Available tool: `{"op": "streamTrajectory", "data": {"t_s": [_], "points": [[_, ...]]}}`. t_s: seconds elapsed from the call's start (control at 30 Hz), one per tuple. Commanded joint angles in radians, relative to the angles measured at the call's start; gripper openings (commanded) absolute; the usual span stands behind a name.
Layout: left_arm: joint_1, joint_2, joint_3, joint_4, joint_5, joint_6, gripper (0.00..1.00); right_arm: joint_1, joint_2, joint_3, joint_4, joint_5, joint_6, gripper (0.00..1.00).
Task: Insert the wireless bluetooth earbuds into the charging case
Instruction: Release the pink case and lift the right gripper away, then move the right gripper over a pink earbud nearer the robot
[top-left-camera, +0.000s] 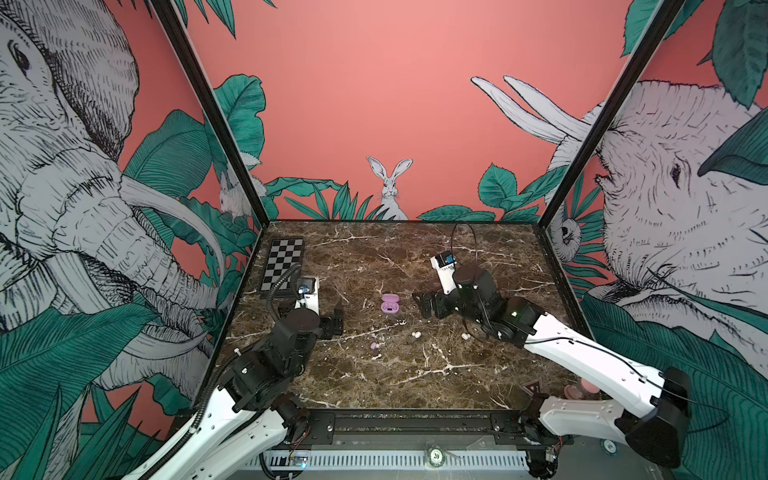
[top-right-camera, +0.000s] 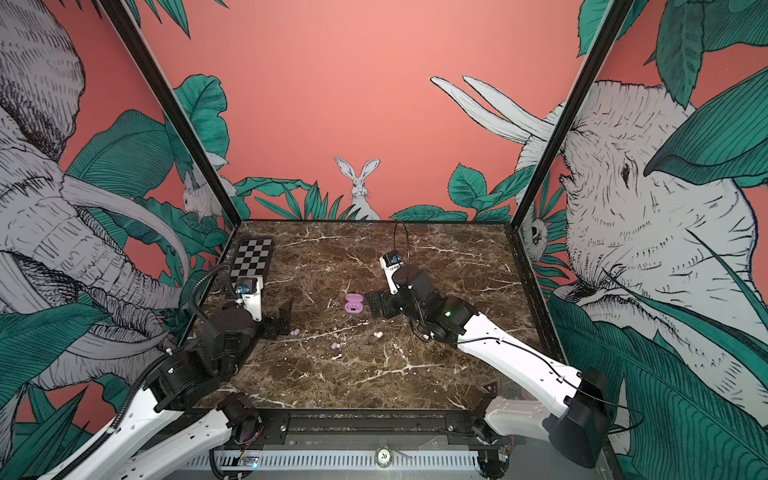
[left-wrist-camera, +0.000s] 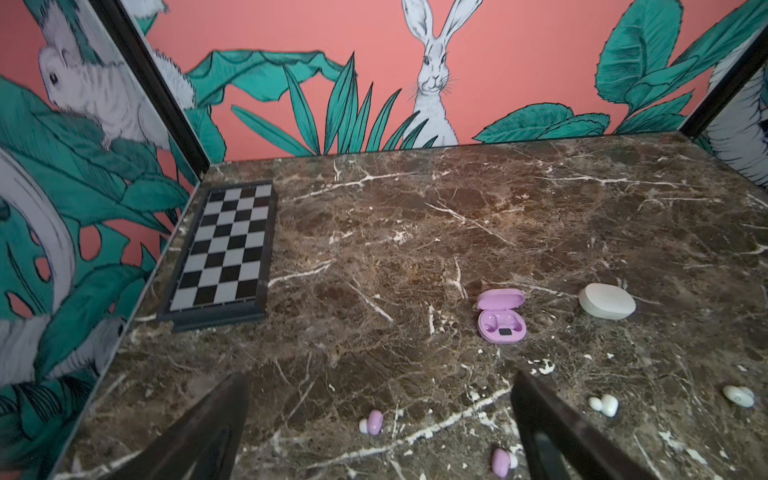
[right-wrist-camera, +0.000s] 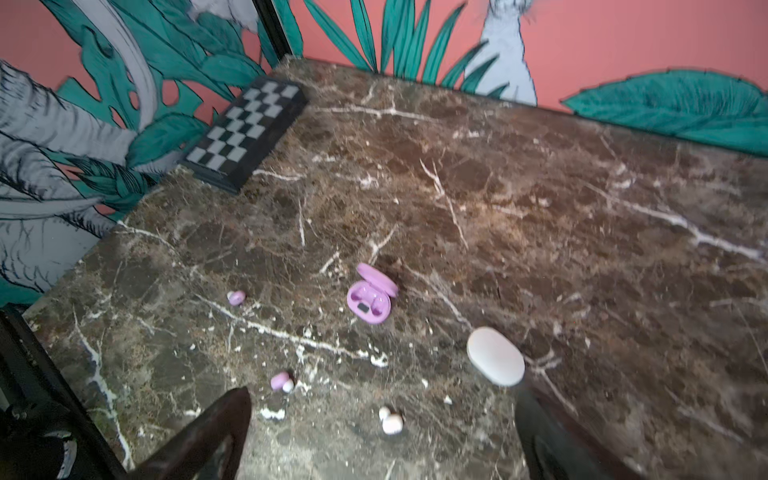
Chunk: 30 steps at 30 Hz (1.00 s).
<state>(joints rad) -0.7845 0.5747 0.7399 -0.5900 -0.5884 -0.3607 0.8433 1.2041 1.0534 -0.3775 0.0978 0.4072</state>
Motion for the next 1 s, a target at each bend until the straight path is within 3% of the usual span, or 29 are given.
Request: {"op": "streamTrajectory", "data": {"t_s": [0.0, 0.13, 0.37, 0.57, 0.7, 0.97], "points": [[0.002, -0.019, -0.069, -0.028, 0.004, -0.155, 0.99, -0.001, 0.0, 0.008, -0.117, 0.023, 0.131, 0.96], [0.001, -0.022, -0.128, 0.012, 0.047, -0.168, 0.99, -0.001, 0.04, 0.031, -0.199, 0.019, 0.216, 0.93], [0.002, 0.008, -0.12, -0.066, -0.029, -0.212, 0.99, 0.01, 0.121, 0.019, -0.154, -0.119, 0.257, 0.88], [0.001, -0.007, -0.12, -0.128, -0.121, -0.286, 0.99, 0.09, 0.241, 0.069, -0.177, -0.076, 0.441, 0.82], [0.003, -0.045, -0.131, -0.145, -0.167, -0.308, 0.99, 0.148, 0.357, 0.125, -0.164, -0.128, 0.568, 0.77], [0.011, -0.136, -0.133, -0.217, -0.261, -0.369, 0.99, 0.225, 0.544, 0.299, -0.185, -0.118, 0.694, 0.68]]}}
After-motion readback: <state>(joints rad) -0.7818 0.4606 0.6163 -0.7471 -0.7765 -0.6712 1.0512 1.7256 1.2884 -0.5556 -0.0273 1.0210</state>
